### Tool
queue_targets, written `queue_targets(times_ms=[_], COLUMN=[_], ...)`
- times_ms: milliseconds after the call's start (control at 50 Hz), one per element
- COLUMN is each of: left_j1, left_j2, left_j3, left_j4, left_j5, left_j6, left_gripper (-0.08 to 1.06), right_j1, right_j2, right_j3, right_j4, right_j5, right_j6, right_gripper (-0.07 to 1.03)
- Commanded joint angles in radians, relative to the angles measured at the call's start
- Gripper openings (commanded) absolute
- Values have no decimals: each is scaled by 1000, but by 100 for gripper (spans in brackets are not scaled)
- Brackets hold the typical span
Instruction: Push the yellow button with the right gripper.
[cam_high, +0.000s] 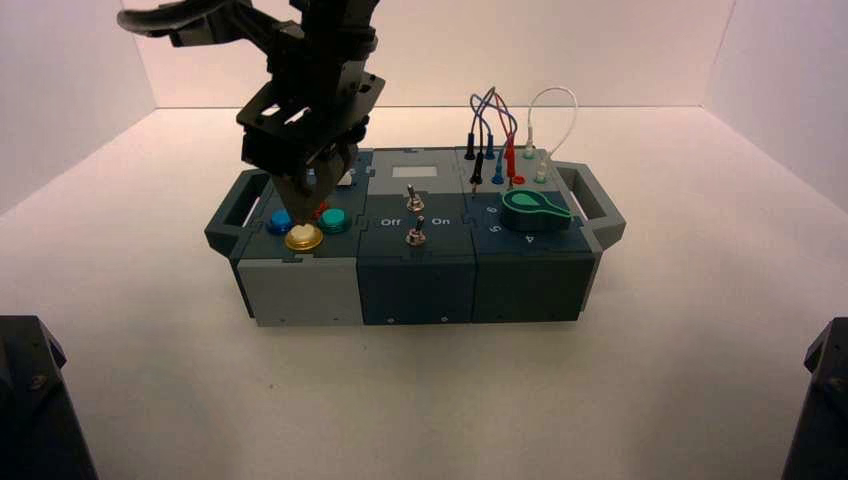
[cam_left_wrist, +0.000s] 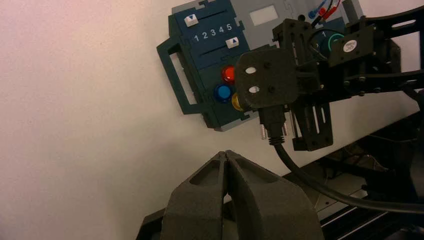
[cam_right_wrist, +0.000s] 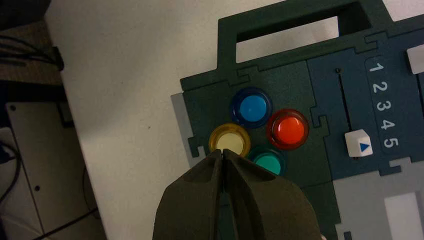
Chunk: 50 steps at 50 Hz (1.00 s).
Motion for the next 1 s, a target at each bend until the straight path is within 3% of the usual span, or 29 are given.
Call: queue_targets(times_ms=[20,680,1000], left_j1=[-2,-2,-2], left_j2=[5,9,38], left_j3=[-25,-23,-23], left_j4=[0,0,0], left_j5=[-3,-3,-8], left_j6=[5,20,34], left_gripper=[-3,-3,-3], right_j1=[6,5,-2], right_j2=[-3,28,-83], right_j3=[-18,5,-6], right_j4=[5,5,2], right_j5=[-25,-51,25], right_j6=[-2,-2,-3], right_gripper=[-2,-2,-2])
